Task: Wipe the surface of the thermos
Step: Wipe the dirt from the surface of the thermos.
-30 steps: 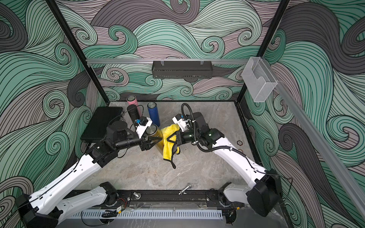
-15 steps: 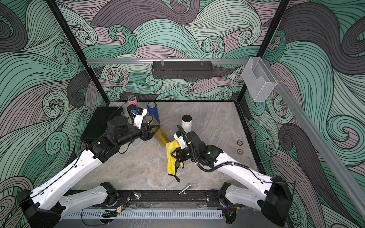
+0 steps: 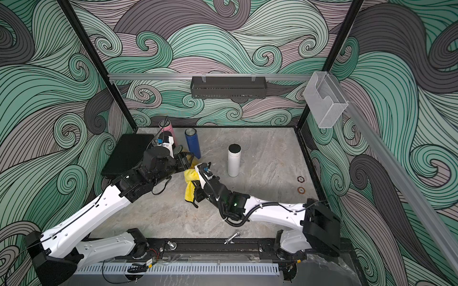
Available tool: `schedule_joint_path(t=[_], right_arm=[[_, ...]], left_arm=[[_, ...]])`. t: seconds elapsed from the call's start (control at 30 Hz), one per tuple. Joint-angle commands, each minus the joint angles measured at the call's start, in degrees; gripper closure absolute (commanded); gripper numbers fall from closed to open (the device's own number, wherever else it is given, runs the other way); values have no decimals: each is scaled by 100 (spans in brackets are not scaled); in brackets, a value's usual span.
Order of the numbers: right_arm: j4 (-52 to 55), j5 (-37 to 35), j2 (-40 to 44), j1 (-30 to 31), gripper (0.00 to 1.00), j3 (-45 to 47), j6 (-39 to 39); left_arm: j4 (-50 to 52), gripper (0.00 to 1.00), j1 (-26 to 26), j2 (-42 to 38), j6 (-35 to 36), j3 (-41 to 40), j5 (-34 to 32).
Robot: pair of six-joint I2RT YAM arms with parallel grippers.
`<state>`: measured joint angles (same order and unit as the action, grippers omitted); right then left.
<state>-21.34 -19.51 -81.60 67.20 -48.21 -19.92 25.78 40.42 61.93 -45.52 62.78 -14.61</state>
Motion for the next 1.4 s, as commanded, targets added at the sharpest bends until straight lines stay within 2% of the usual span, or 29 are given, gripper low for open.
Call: schedule_joint_path(t=[0.0,0.23,0.43,0.77,0.97,1.2,1.37], right_arm=[[-792,-496,-302,37,100,-82,-30],[-803,-1096,-442,242,100,640,-907],[-603,-1267,-600,435,100,913,-1705],[-1630,-884,-1506,638,100,373,-1255],[-1882,-1164,-1651,606,100,187,-1156],[-1416,-1002,-1945,370,100,558,-2369],[-755,-1098,-1460,347,100,1091,-2912]], left_arm=[[634,100,87,-129,-655,180,-680],[858,100,173,-16,-886,-171,-1093],[815,100,298,304,-1239,-495,-1425],[794,100,431,999,-1654,-484,-1591],[646,100,494,1155,-1774,-581,-1633],[633,100,496,1295,-1742,-520,-1633],[586,100,498,1313,-1733,-515,-1647]])
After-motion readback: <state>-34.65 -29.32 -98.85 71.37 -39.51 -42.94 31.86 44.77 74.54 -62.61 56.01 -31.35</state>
